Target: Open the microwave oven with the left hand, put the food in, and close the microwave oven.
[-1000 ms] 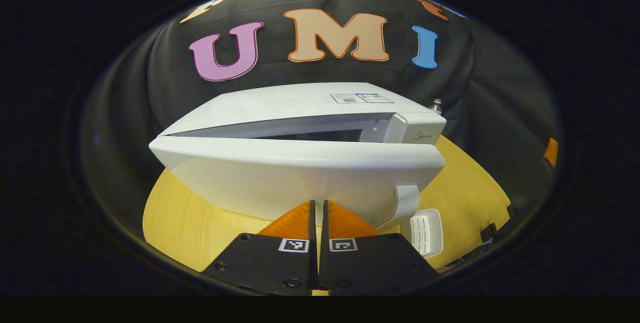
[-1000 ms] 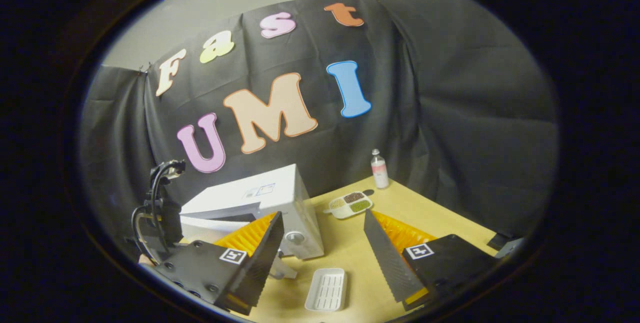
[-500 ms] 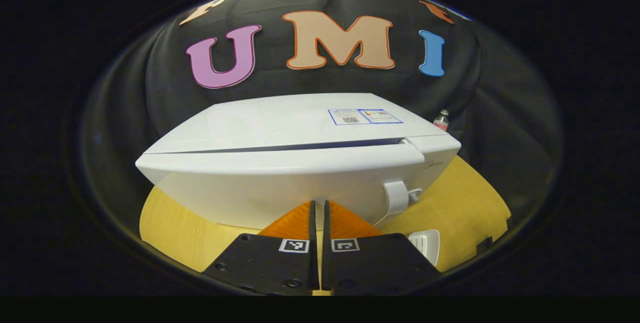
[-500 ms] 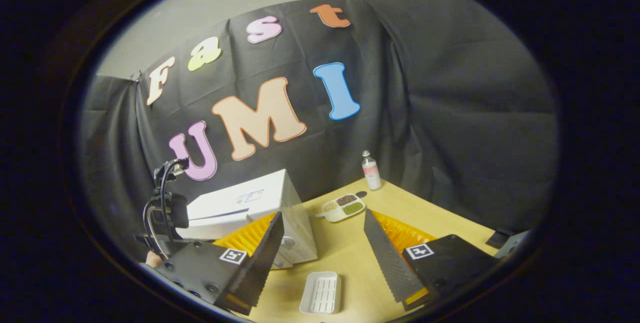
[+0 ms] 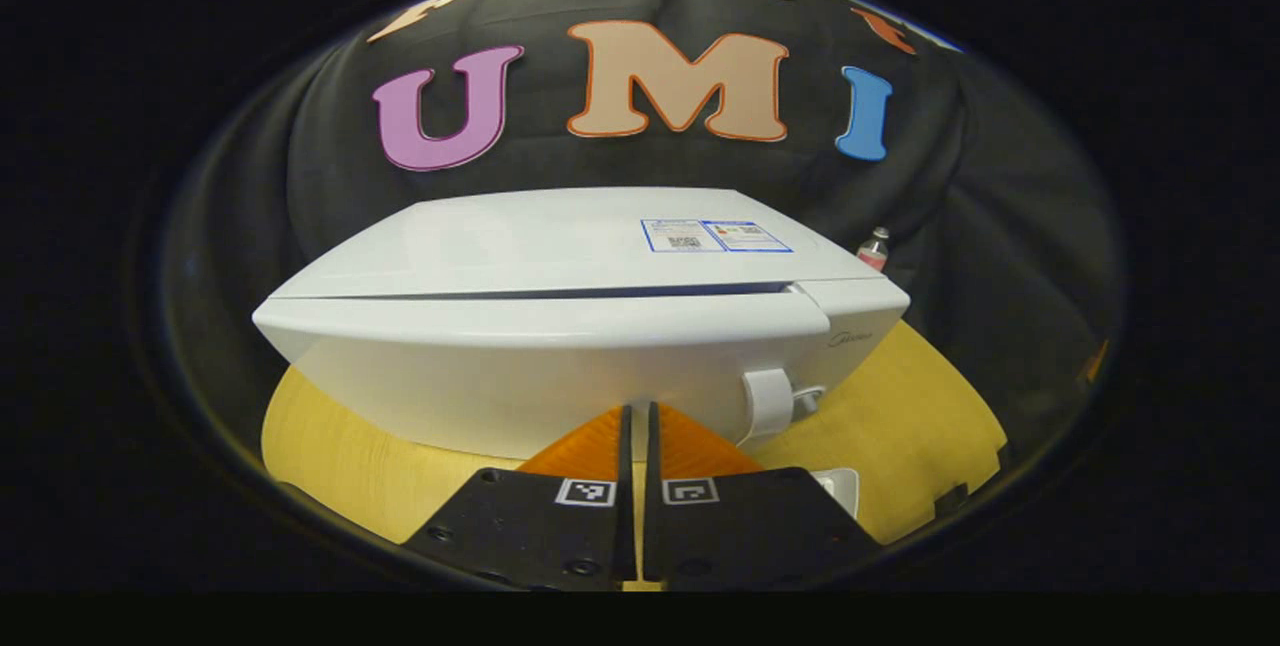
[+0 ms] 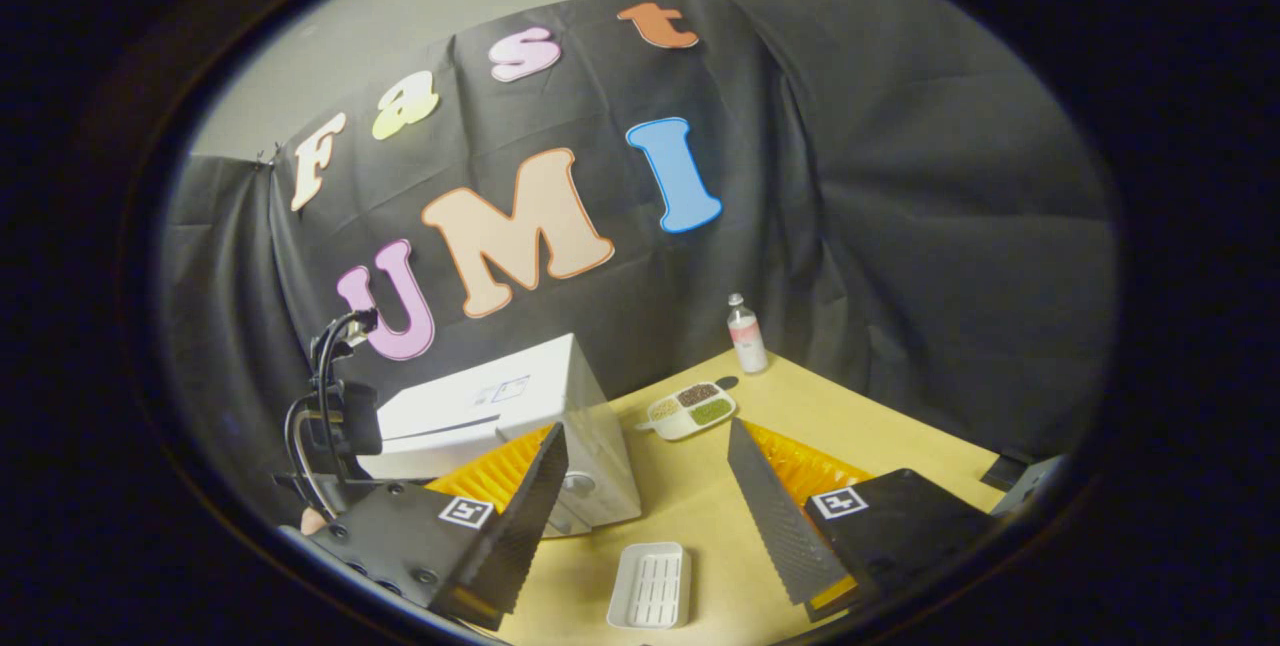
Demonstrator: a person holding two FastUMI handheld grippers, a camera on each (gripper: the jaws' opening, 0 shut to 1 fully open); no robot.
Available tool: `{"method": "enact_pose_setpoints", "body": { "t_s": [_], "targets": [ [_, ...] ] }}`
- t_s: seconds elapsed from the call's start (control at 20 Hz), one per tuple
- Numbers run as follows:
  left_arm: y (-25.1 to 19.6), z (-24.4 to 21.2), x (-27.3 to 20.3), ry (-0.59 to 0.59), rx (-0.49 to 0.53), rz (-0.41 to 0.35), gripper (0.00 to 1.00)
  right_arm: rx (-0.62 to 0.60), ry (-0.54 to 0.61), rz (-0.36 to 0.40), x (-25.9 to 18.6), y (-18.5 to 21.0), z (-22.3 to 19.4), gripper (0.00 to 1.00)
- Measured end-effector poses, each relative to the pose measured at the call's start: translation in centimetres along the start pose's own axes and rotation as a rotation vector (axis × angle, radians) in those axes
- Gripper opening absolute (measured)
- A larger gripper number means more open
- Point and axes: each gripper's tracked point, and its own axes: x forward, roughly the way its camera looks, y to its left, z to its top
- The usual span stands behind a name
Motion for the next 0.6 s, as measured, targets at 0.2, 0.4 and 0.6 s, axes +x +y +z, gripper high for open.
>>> {"method": "enact_pose_setpoints", "body": {
  "t_s": [0.2,0.4,0.6],
  "targets": [
    [0.05,0.11,0.1,-0.005,-0.012,-0.011,0.02,0.015,0.012,-0.006,0.17,-0.23,-0.4,0.89],
    [0.02,0.14,0.11,-0.008,-0.019,-0.007,0.02,0.009,0.025,0.001,0.45,-0.05,-0.77,0.89],
    [-0.06,0.08,0.25,-0.011,-0.037,-0.007,0.02,-0.002,0.037,0.014,0.75,0.36,-1.12,0.89]
  ]
}}
